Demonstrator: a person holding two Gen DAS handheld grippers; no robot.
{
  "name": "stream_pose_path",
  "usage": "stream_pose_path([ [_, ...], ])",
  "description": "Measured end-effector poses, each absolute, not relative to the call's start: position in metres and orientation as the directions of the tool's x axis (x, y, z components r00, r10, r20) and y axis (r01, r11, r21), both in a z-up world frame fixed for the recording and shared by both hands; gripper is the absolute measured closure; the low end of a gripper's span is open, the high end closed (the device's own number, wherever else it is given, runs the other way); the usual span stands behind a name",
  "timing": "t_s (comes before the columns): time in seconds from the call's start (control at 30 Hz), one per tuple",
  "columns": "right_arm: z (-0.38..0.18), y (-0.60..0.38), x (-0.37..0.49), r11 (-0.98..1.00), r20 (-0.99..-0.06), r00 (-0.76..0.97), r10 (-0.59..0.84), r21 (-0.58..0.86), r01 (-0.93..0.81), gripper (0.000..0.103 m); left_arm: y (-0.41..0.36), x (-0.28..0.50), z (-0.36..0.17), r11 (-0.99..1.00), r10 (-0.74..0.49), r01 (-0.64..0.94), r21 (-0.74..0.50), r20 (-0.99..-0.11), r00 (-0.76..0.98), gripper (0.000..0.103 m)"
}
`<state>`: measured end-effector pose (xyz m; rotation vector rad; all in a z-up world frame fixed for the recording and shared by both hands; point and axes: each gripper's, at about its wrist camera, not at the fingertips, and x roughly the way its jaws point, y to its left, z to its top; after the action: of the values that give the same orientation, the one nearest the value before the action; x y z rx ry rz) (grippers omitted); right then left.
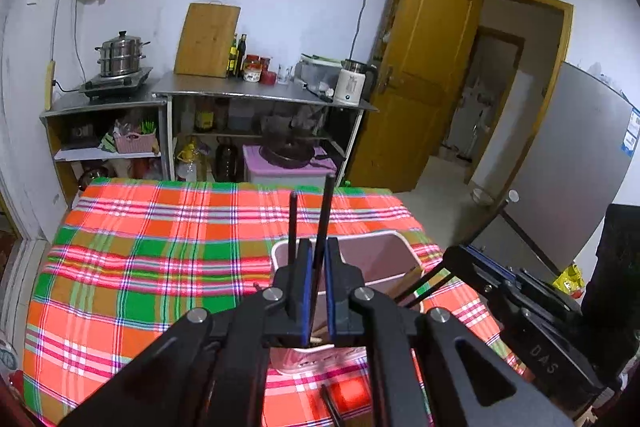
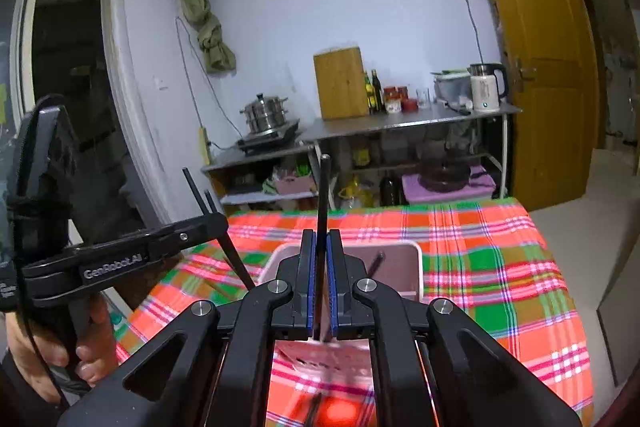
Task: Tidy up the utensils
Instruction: 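Lower both chopsticks into the basket and open both tools, then move both tools back down toward the last chopsticks on the cloth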
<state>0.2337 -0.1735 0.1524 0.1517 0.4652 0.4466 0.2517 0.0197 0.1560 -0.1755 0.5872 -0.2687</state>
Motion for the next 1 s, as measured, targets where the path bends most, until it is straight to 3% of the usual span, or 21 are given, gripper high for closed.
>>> stream_pose_path([
  [0.1,0.146,-0.176,0.237,0.889,-0.421,0.784,0.456,0.255,-0.38,0.098,0.022,0.249,0.153,0.946,-0.309,0.203,-0.251,-0.526,0.792,0.09],
  [0.17,0.145,-0.177,0.234,0.891,-0.425,0.784,0.453,0.249,-0.38,0.098,0.024,0.244,0.154,0.944,-0.315,0.207,-0.257,-0.511,0.8,0.074],
  [0.23,0.146,-0.179,0.229,0.89,-0.417,0.787,0.455,0.246,-0.384,0.093,0.025,0.239,0.156,0.943,-0.317,0.211,-0.259,-0.497,0.808,0.071],
  [0.67,0.161,-0.2,0.178,0.879,-0.367,0.8,0.475,0.237,-0.413,0.092,0.03,0.181,0.153,0.946,-0.309,0.22,-0.237,-0.464,0.83,0.07],
  [1.0,0.145,-0.213,0.138,0.878,-0.422,0.77,0.479,0.241,-0.413,0.092,0.021,0.14,0.118,0.947,-0.312,0.219,-0.235,-0.511,0.801,0.07],
])
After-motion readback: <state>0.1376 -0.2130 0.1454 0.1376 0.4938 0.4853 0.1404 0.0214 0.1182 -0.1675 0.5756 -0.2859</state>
